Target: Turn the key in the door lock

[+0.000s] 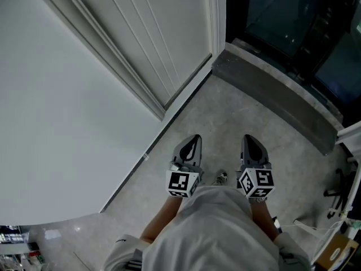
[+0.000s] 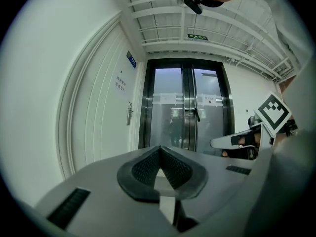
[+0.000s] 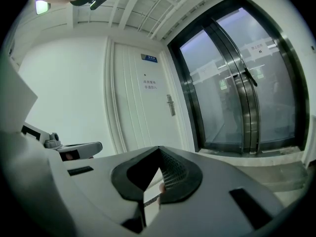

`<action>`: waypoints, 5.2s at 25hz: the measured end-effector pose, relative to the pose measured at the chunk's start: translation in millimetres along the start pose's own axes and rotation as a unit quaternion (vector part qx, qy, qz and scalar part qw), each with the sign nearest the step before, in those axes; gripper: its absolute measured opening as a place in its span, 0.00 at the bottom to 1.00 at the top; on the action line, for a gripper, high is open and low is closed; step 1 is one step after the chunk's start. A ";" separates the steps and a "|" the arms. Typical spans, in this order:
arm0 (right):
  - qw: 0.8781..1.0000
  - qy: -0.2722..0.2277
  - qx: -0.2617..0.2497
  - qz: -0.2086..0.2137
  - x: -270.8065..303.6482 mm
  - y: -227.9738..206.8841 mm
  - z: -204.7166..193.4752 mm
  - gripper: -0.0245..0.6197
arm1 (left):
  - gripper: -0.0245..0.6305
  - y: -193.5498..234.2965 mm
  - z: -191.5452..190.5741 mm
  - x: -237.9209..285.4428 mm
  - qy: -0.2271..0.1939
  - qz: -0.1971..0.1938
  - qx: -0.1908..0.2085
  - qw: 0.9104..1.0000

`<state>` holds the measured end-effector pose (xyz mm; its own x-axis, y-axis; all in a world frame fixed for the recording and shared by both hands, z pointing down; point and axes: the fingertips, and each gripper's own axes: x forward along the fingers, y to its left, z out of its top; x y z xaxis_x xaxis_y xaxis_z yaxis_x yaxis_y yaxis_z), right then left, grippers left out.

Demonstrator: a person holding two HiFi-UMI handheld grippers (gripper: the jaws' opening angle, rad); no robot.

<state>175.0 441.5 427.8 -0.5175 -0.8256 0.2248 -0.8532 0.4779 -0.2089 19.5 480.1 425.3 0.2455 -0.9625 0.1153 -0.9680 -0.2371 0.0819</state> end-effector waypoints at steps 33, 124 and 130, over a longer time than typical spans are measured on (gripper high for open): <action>0.998 0.014 -0.001 -0.060 133.1 -152.1 41.1 0.03 | 0.05 -4.7 4.3 239.8 0.006 -0.066 -0.007 0.998; 0.975 0.054 -0.098 0.190 601.9 -406.3 199.6 0.03 | 0.05 130.3 70.9 696.7 -0.037 0.236 -0.030 0.971; 0.973 0.053 -0.108 0.197 656.8 -399.3 216.3 0.03 | 0.05 169.3 77.8 732.5 -0.037 0.240 -0.032 0.969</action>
<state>189.8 -356.5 453.0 -0.8012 -0.5351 0.2678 -0.5748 0.8127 -0.0960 31.4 -275.3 446.6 -0.2395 -0.9673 0.0840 -0.9639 0.2473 0.0988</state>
